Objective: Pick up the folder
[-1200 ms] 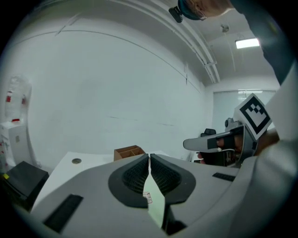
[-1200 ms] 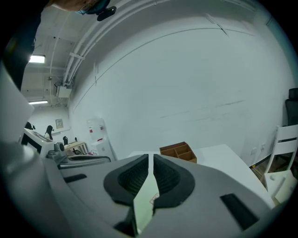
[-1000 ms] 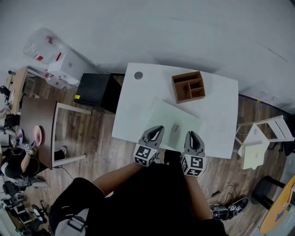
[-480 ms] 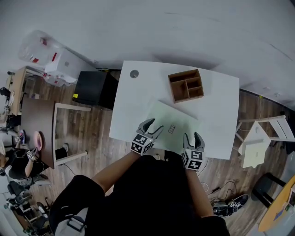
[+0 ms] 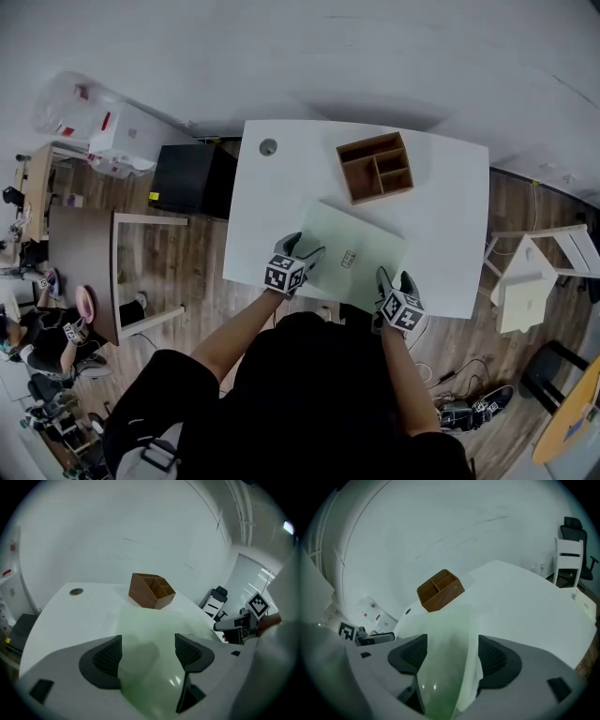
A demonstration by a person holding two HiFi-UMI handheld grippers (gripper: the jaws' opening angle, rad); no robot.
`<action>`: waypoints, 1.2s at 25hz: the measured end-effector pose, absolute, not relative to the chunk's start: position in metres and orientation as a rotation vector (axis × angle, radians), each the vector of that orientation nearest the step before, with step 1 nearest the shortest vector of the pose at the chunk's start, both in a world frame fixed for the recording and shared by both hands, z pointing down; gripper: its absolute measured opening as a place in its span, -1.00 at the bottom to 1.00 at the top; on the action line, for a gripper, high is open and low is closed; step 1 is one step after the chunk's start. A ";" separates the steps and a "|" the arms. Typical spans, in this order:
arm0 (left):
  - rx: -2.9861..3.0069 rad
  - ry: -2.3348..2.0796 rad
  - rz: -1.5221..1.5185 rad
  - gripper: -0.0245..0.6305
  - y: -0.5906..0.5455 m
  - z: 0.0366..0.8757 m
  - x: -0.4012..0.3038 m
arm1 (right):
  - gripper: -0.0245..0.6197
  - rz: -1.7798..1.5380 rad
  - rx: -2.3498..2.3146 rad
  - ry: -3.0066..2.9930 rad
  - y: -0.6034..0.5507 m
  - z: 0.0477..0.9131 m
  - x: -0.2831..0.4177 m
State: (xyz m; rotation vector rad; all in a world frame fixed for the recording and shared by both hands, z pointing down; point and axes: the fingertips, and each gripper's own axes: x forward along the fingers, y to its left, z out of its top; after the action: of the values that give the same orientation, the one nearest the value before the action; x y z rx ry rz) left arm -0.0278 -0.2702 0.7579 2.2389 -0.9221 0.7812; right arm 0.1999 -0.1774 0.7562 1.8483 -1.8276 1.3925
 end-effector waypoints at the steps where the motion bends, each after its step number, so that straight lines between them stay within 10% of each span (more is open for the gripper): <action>1: 2.226 -0.909 0.799 0.12 -0.269 0.762 -0.029 | 0.07 1.416 1.840 -1.823 -0.177 0.760 0.199; 30: 1.994 -0.828 0.761 0.16 -0.279 0.797 -0.044 | 0.11 1.721 1.501 -1.895 -0.180 0.800 0.187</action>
State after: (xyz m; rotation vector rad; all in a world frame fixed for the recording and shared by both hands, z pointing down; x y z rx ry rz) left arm -0.0439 -0.2785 0.7974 1.9943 -0.8277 0.7606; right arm 0.1873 -0.1796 0.7998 1.5014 -1.8951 1.7214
